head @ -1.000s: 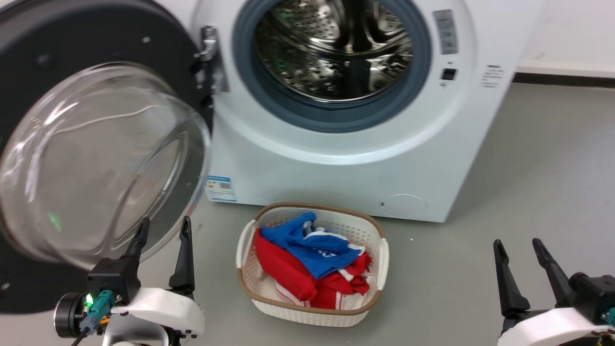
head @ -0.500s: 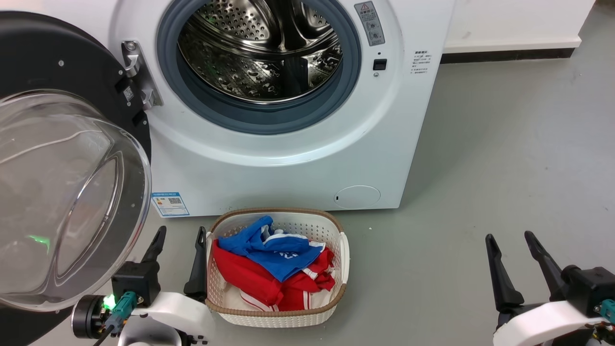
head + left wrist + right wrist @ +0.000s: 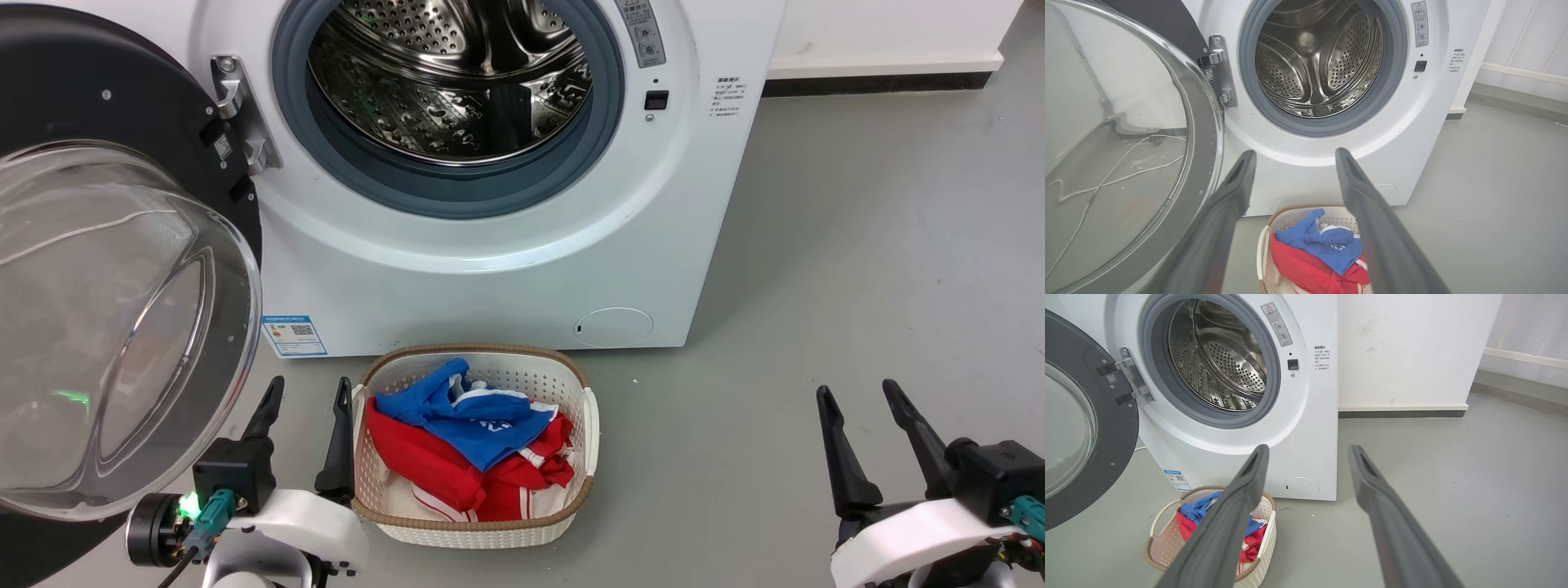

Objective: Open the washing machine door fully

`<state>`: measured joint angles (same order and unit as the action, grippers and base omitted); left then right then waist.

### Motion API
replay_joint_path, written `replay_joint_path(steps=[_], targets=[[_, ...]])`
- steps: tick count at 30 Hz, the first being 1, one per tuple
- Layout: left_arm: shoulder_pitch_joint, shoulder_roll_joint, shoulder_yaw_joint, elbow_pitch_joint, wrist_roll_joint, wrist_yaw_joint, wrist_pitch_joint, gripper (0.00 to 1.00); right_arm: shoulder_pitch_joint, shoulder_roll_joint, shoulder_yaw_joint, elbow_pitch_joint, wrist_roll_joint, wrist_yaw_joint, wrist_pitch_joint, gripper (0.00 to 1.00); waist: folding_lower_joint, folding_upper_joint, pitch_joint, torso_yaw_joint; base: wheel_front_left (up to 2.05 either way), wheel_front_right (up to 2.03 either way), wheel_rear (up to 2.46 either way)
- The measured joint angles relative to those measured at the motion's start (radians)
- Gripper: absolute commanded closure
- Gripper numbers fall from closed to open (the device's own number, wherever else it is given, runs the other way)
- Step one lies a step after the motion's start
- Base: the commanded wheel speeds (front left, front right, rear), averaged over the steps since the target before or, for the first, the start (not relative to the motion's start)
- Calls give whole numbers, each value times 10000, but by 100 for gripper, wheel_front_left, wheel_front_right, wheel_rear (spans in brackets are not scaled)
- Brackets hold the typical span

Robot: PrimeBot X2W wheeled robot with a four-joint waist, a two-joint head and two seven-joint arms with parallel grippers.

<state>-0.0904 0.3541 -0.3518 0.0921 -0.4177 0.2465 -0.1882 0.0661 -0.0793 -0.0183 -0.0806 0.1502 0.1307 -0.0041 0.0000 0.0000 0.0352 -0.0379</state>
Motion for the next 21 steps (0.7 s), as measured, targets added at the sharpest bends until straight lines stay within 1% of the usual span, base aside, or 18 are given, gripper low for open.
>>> replay_joint_path(steps=[10, 11, 15, 21], targets=[[-20, -2, -12, 12, -36, 40, -75, 0, -64, -42, 17, 148, 50, 0, -90, 0, 0, 0, -43, -16, 0, 0, 0], [-5, -13, -10, 35, -42, 38, -73, 100, -51, -42, 23, 174, 54, 0, -98, 100, 0, 0, -44, -16, 0, 0, 0], [288, -228, -79, 313, -153, -6, -33, 100, 194, 6, 42, 518, 157, 0, -61, 100, 0, 1, -47, -13, 0, 0, 0], [311, -418, 232, 378, -1158, -276, 182, 100, 161, 10, 17, 727, 1375, 0, -23, 100, 0, 0, -60, 7, 0, 0, 0]])
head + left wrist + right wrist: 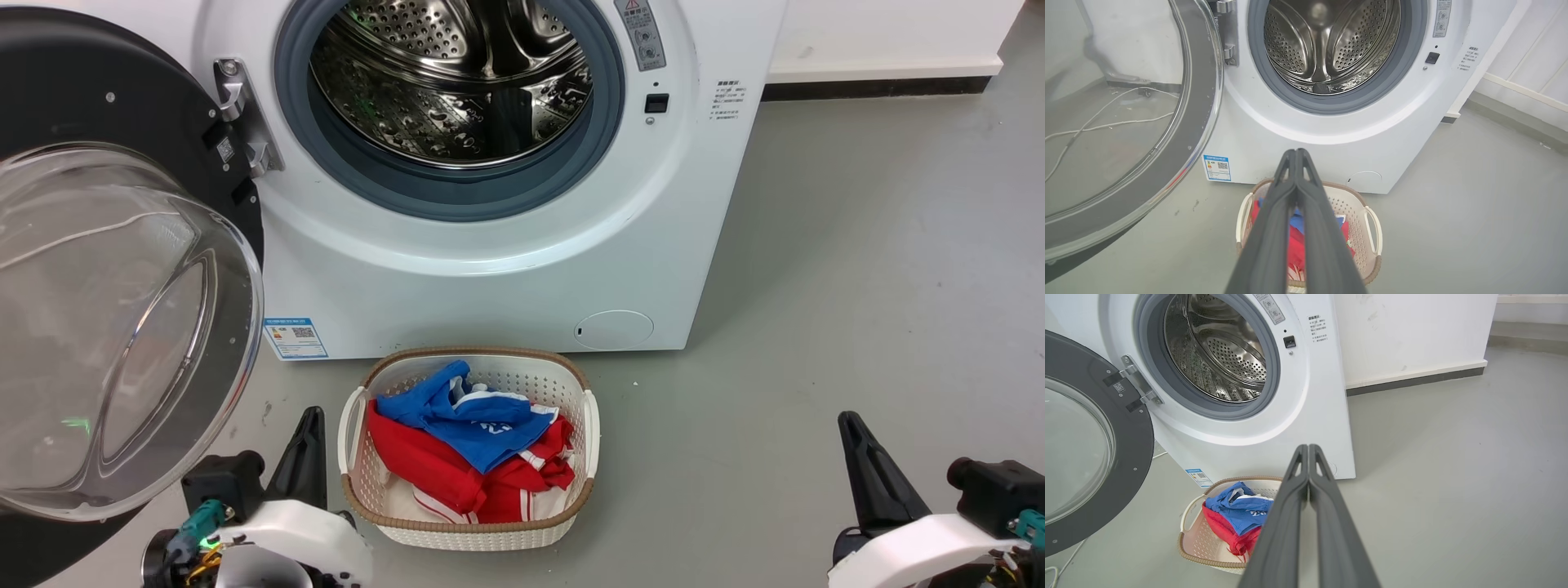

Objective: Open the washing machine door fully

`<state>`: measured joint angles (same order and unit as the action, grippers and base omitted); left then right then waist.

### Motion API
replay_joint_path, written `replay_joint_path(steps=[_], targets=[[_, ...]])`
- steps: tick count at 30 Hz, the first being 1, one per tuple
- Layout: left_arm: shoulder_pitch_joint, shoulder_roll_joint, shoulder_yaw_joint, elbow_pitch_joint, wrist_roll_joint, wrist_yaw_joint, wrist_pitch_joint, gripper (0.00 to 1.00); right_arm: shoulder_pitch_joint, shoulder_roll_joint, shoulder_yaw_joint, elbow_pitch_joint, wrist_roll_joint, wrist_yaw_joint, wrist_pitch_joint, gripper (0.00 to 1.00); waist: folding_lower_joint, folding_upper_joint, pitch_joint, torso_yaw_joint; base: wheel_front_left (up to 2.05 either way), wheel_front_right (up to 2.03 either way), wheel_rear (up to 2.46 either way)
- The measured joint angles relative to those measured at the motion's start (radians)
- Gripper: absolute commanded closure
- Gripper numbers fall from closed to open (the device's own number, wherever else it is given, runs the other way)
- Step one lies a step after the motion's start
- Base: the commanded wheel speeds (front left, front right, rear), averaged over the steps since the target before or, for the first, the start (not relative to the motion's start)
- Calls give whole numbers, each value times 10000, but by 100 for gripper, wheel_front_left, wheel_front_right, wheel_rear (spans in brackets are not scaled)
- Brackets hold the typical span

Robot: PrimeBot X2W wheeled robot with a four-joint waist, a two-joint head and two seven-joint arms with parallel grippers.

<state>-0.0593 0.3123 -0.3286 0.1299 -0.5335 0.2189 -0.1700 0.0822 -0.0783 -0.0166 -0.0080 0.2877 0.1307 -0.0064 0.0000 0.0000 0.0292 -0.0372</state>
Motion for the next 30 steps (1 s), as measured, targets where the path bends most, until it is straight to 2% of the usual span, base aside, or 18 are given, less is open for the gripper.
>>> replay_joint_path(steps=[16, 30], targets=[[-26, -466, 840, 322, -2366, -750, 529, 100, -388, -2, -104, 541, 2899, 0, 173, 100, 0, 0, -36, 51, 0, 0, 0], [-97, -838, 1488, 504, -4088, -1306, 909, 100, -637, 0, -219, 943, 4980, 0, 336, 100, 0, 0, -67, 95, 0, 0, 0]])
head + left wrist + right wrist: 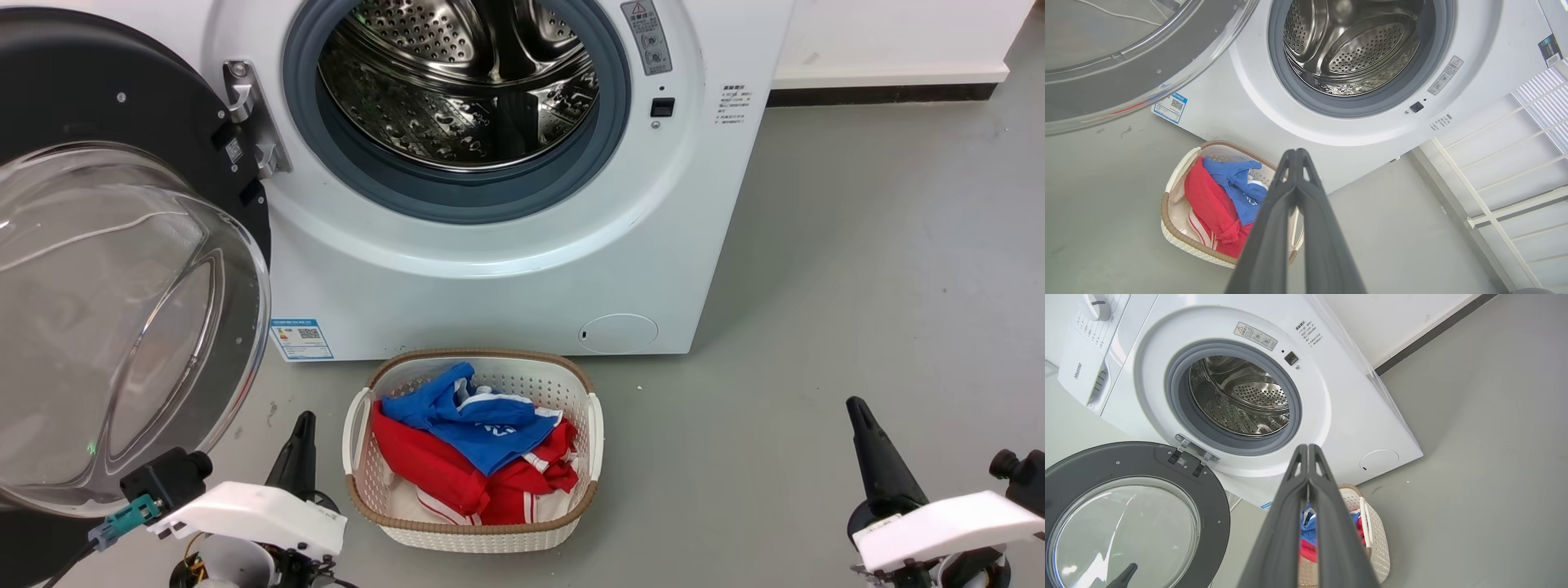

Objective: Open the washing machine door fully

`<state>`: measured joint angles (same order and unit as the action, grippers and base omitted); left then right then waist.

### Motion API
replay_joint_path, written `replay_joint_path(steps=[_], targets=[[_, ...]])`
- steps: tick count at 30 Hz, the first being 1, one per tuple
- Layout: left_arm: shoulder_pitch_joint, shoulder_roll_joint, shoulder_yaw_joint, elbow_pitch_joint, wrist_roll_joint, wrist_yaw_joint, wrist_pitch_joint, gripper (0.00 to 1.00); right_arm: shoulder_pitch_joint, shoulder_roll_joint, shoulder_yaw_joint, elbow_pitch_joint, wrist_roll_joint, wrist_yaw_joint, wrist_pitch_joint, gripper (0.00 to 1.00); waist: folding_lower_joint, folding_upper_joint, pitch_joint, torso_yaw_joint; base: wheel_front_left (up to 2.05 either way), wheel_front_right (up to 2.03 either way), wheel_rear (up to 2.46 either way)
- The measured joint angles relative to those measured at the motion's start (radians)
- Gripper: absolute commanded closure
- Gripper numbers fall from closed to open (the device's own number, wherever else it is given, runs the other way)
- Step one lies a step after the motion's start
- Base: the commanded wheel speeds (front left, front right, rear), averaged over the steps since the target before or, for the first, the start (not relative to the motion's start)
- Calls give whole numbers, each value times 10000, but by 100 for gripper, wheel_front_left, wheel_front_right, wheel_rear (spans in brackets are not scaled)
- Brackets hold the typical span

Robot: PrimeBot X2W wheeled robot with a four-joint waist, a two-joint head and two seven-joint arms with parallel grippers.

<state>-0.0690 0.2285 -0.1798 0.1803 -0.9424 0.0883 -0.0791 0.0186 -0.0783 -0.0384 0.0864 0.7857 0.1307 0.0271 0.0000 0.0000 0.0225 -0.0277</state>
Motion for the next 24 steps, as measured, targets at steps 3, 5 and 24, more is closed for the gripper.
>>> replay_joint_path(steps=[3, 5, 24], targets=[[-8, -98, 119, 23, -337, -98, 94, 100, -82, 0, -21, 79, 430, 0, 12, 100, 0, 0, -6, 9, 0, 0, 0], [-24, -144, 213, 40, -548, -173, 150, 100, -120, 0, -36, 117, 665, 0, 50, 100, 0, 0, -10, 16, 0, 0, 0], [-120, -569, 945, 207, -2406, -759, 600, 100, -407, 29, -184, 546, 2957, -2, 238, 100, 0, 0, -52, 74, 0, 0, 0]])
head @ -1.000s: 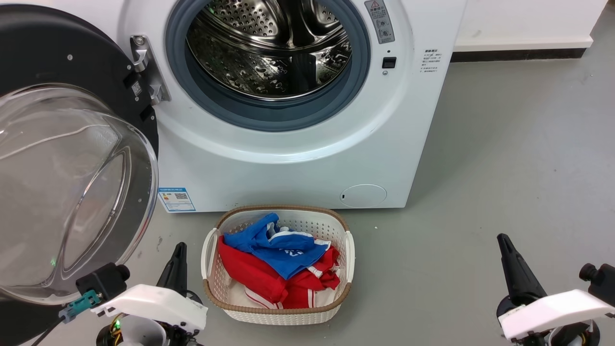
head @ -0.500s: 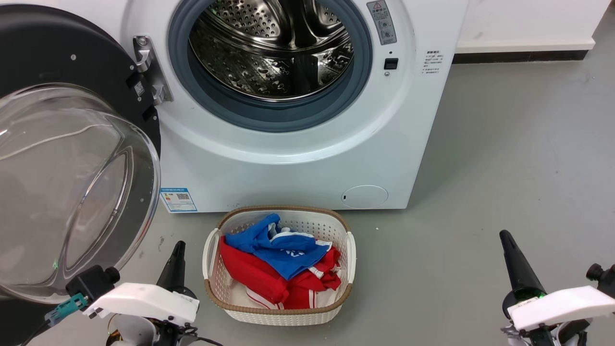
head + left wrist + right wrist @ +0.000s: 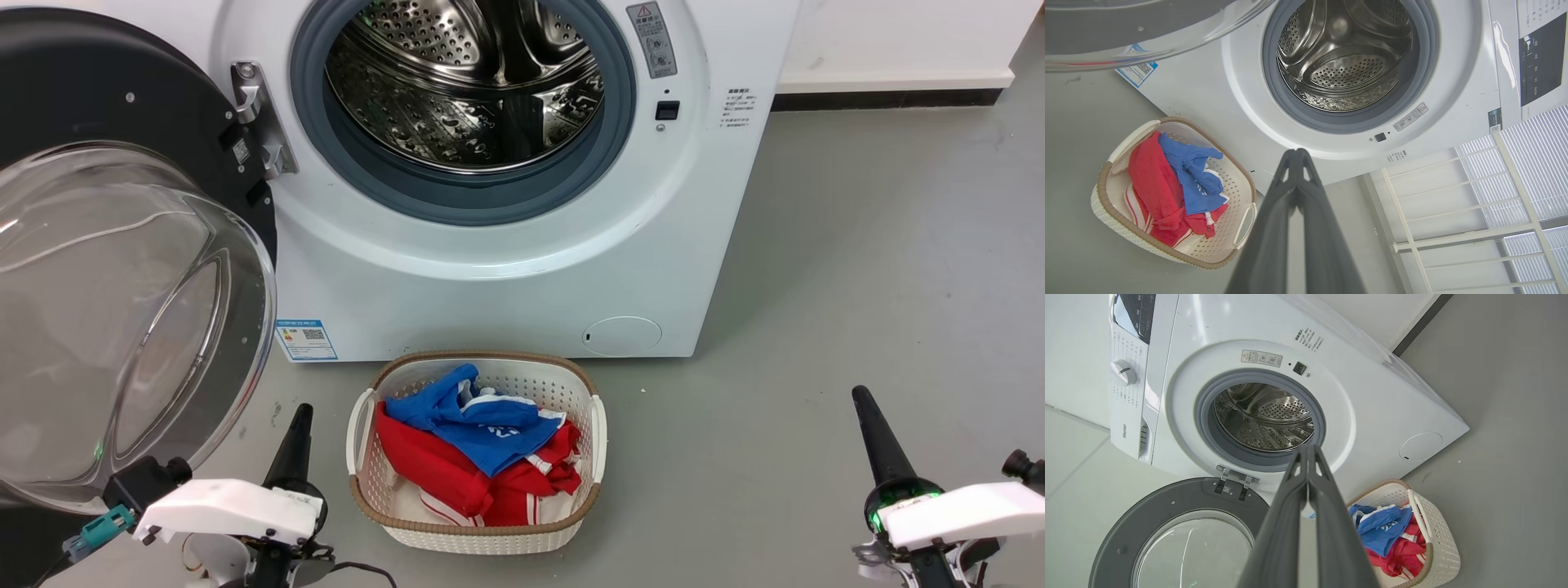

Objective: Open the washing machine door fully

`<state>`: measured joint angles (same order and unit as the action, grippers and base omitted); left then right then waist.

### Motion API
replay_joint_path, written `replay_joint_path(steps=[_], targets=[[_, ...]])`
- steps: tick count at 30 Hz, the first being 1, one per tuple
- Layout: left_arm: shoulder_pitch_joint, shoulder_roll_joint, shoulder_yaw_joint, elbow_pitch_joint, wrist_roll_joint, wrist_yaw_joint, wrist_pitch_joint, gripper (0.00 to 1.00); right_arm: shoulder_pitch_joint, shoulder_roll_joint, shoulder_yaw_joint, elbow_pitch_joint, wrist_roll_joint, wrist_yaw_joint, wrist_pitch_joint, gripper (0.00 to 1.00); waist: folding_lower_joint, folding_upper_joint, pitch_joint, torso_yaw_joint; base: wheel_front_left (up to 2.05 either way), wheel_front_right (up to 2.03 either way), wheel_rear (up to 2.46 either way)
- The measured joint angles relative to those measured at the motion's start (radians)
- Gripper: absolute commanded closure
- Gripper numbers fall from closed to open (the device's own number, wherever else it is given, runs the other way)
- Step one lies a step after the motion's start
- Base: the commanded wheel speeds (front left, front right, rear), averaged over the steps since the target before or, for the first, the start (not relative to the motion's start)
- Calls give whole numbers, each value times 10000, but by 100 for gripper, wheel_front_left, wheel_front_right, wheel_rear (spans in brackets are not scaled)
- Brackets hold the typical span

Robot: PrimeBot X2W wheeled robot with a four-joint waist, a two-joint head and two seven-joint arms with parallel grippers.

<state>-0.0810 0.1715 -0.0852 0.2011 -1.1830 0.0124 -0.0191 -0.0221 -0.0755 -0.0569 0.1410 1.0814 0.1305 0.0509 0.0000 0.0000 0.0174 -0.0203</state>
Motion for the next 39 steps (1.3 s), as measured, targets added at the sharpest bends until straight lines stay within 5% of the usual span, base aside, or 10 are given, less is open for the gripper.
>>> replay_joint_path(steps=[39], targets=[[-114, -729, 1220, 286, -2899, -920, 786, 100, -509, 88, -282, 685, 3563, 0, 322, 100, 0, 0, -86, 122, 0, 0, 0]])
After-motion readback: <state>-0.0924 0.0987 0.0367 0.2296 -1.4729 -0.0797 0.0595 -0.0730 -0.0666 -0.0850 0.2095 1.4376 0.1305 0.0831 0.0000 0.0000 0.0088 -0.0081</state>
